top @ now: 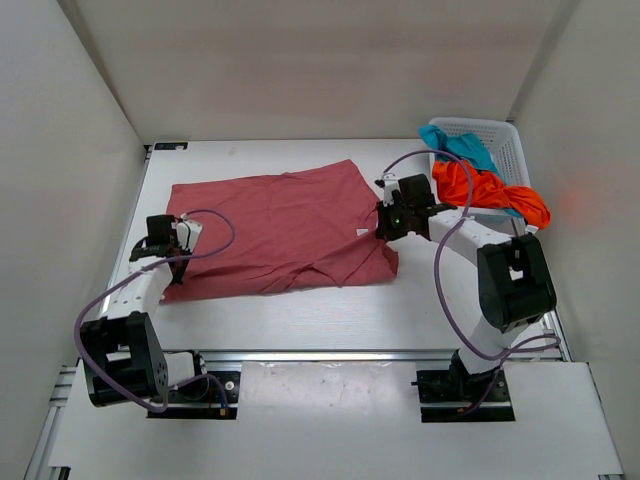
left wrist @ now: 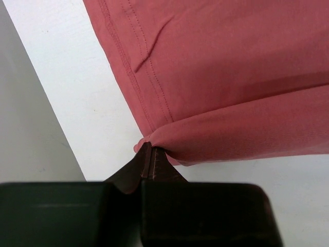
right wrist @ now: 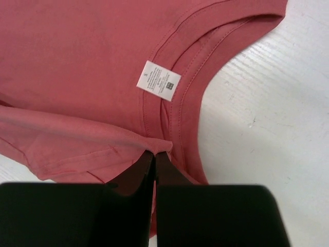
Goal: Fold and stack the t-shirts
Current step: Grap the side of the flattened tshirt closest away from the robot with both arms, then fold the flattened tshirt in 1/3 of the way
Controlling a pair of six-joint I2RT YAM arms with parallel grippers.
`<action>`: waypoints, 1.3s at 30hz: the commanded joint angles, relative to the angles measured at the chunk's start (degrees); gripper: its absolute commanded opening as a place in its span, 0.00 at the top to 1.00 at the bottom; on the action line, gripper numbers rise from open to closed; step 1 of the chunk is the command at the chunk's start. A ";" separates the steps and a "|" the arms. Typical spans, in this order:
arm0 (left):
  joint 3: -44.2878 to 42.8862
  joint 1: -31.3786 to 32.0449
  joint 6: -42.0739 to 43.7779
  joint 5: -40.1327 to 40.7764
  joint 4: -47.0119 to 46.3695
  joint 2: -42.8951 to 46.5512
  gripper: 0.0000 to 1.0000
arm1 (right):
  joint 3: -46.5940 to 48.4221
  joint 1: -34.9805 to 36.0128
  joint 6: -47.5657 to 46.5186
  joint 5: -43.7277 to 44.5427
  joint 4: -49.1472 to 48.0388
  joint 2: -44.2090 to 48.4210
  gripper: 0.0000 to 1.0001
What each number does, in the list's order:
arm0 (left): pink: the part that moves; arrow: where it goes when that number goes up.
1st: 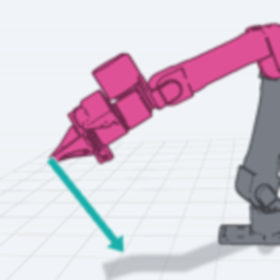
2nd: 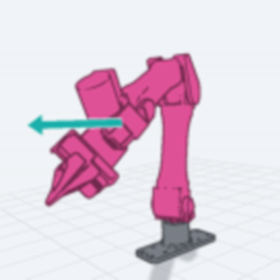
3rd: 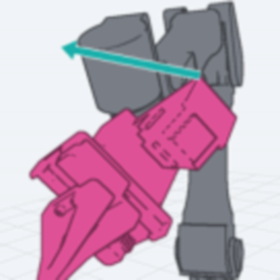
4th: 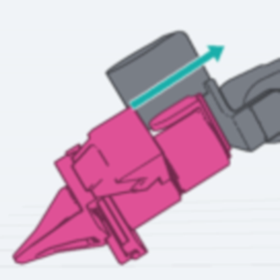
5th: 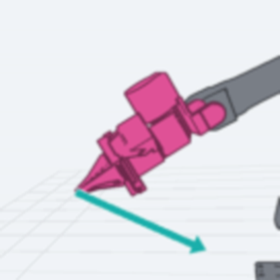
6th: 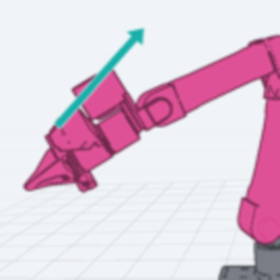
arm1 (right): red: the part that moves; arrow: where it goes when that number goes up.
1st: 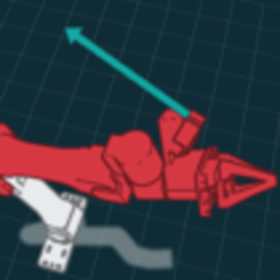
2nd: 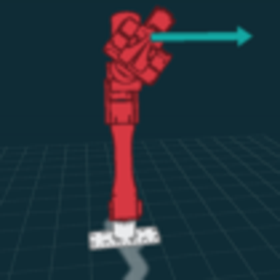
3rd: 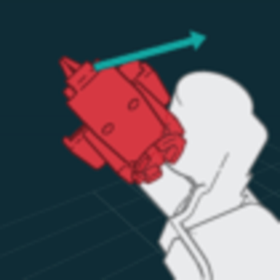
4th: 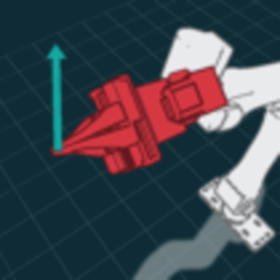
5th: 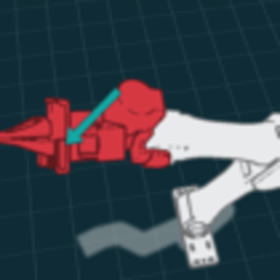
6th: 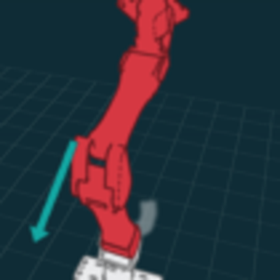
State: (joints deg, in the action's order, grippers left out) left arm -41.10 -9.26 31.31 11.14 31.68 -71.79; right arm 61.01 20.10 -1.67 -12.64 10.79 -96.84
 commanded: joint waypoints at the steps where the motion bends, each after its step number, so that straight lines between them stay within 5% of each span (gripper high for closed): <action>1: -1.17 0.03 -1.34 1.69 -2.76 -0.10 1.00 | 4.02 -0.93 -0.96 -0.45 -2.00 -1.16 1.00; 10: -2.75 1.08 -0.20 3.45 -5.92 -3.26 0.99 | 10.79 -0.32 -0.71 -0.54 -1.03 -7.05 0.98; 15: -4.25 0.73 -0.37 4.77 -7.15 -5.02 0.95 | 11.58 -0.67 0.17 -0.11 -0.59 -7.75 0.74; 18: -4.86 0.12 -0.64 6.96 -8.21 -5.73 0.81 | 12.46 -1.38 0.35 0.60 -0.15 -7.14 0.59; 26: -10.38 -2.51 -1.95 13.82 -9.01 -9.24 0.39 | 7.82 -2.08 1.23 2.80 3.27 2.86 0.52; 30: -14.61 -4.89 -3.19 8.84 -2.78 -8.37 0.39 | 2.45 -2.25 3.15 2.28 7.30 9.03 0.43; 35: -9.53 -3.23 -3.27 4.42 5.14 -4.25 0.37 | -7.29 -2.52 6.67 -0.01 9.52 15.00 0.29; 39: -4.08 -1.64 -5.29 5.30 3.48 -2.74 0.37 | -11.35 -1.82 8.96 -0.89 7.41 14.84 0.06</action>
State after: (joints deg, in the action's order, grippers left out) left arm -47.37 -11.66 27.94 17.98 32.84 -75.85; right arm 51.53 18.02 4.60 -11.88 18.00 -81.76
